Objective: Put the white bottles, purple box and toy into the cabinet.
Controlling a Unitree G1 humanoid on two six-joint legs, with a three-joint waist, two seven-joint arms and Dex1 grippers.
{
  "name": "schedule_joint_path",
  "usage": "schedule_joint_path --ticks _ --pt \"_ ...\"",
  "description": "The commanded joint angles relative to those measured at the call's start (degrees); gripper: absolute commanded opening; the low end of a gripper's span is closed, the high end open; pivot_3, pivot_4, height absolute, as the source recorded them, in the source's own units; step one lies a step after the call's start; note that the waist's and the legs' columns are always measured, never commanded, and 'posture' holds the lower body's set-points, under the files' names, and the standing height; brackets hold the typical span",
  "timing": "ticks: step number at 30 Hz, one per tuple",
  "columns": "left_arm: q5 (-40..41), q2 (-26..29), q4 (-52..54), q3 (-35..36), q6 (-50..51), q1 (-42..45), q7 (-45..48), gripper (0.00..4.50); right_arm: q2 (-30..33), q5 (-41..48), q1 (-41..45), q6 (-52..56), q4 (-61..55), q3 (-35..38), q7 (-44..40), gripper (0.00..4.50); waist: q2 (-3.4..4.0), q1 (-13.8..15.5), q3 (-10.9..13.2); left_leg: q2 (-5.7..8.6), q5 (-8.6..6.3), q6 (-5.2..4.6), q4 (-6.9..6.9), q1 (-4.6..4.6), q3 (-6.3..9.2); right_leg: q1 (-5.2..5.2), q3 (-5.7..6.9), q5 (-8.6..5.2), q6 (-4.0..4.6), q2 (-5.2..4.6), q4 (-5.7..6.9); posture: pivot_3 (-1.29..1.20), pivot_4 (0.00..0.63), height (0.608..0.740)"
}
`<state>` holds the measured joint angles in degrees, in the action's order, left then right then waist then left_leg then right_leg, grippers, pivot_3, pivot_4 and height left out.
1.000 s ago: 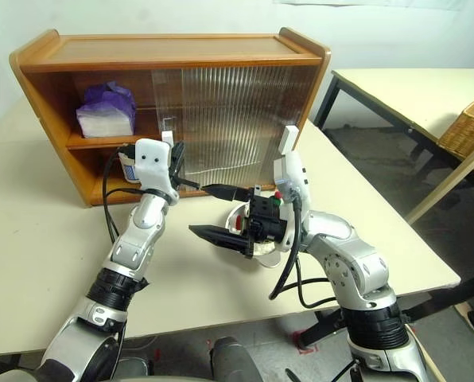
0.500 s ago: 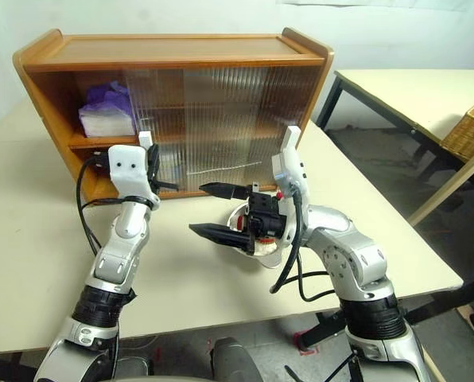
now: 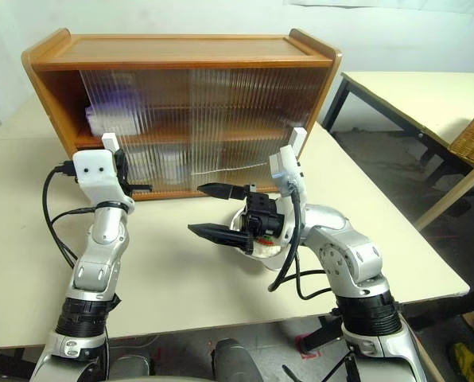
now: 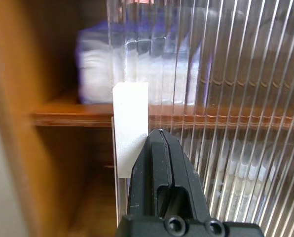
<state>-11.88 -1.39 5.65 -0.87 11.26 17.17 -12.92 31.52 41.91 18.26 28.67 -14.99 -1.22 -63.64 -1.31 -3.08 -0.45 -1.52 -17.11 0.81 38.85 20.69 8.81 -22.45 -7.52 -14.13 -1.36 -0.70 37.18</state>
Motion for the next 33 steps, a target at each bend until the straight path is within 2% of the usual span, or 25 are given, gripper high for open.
schedule_joint_path --ticks 1,6,13,18,19,21,25,27,32,33 --pt "-0.48 1.25 1.21 3.68 1.0 -0.77 -2.26 0.01 -0.26 -0.76 0.76 -0.28 0.66 -0.79 -0.51 4.5 0.0 0.01 0.0 0.0 0.0 0.0 -0.01 -0.01 0.0 0.0 0.0 0.0 0.0 0.0 0.0 -0.09 0.0 0.74" --pt "-0.06 3.57 0.58 7.14 0.52 -0.53 -3.22 0.01 -0.73 -1.03 0.81 -0.49 1.03 -0.89 -0.7 4.5 0.0 0.28 0.0 0.0 0.0 0.01 -0.03 -0.04 0.0 0.0 0.0 0.02 0.03 0.0 0.0 -0.08 0.0 0.74" --pt "0.26 4.4 1.83 6.36 0.59 -1.64 -1.99 0.01 -1.53 -1.82 1.96 -1.07 2.57 -1.31 -1.34 4.5 -0.08 0.2 0.05 0.0 -0.01 0.03 -0.14 -0.27 -0.08 0.03 -0.05 0.07 0.13 0.0 0.03 -0.07 0.0 0.74" --pt "7.64 3.91 -0.73 3.86 -2.81 0.41 7.39 0.01 -2.07 -2.38 2.39 -1.3 3.02 -1.33 -1.59 4.5 -0.1 0.67 0.05 0.0 -0.01 0.03 -0.14 -0.3 -0.08 0.07 -0.05 0.08 0.13 0.0 0.05 -0.08 0.0 0.74" --pt "11.88 3.3 -0.92 2.75 -3.48 0.79 12.56 0.18 -2.1 -2.44 2.36 -1.33 3.0 -1.31 -1.61 4.5 -0.11 0.93 0.06 0.0 0.0 0.04 -0.12 -0.3 -0.09 0.08 -0.06 0.09 0.15 0.0 0.05 -0.08 0.0 0.74" --pt "13.88 3.95 -1.46 0.35 -4.16 1.34 18.06 0.59 -2.14 -2.53 2.28 -1.35 2.92 -1.21 -1.56 4.5 -0.12 1.48 0.07 0.0 -0.01 0.06 -0.09 -0.32 -0.08 0.07 -0.08 0.13 0.25 0.0 0.04 -0.08 0.0 0.74" --pt "15.91 7.12 -1.87 -2.56 -6.46 2.16 26.99 2.01 -1.99 -2.64 2.0 -1.42 2.62 -0.79 -1.36 4.5 -0.13 1.87 0.07 0.0 -0.05 0.13 -0.03 -0.29 -0.09 0.06 -0.11 0.12 0.35 0.0 0.04 -0.1 0.0 0.74" --pt "20.43 8.91 -1.88 -2.43 -6.56 2.69 33.52 2.74 -1.82 -2.59 1.65 -1.51 2.35 -0.44 -1.16 4.5 -0.13 1.77 0.07 0.0 -0.08 0.18 -0.06 -0.22 -0.1 0.08 -0.12 0.12 0.36 0.0 0.04 -0.11 0.0 0.74" --pt "25.59 15.44 -3.43 -2.31 -7.73 4.2 45.55 4.49 -1.78 -2.69 0.76 -1.92 1.93 -0.13 -0.4 4.5 -0.1 1.46 0.06 0.0 -0.09 0.17 -0.12 -0.26 -0.13 0.08 -0.11 0.12 0.36 0.0 0.07 -0.12 0.0 0.74" --pt "28.18 16.49 -3.45 -1.66 -6.44 4.28 48.27 4.49 -1.78 -2.71 0.63 -1.98 1.87 -0.1 -0.25 4.5 -0.1 1.44 0.05 0.0 -0.09 0.16 -0.1 -0.25 -0.13 0.08 -0.11 0.12 0.36 0.0 0.07 -0.12 0.0 0.74"
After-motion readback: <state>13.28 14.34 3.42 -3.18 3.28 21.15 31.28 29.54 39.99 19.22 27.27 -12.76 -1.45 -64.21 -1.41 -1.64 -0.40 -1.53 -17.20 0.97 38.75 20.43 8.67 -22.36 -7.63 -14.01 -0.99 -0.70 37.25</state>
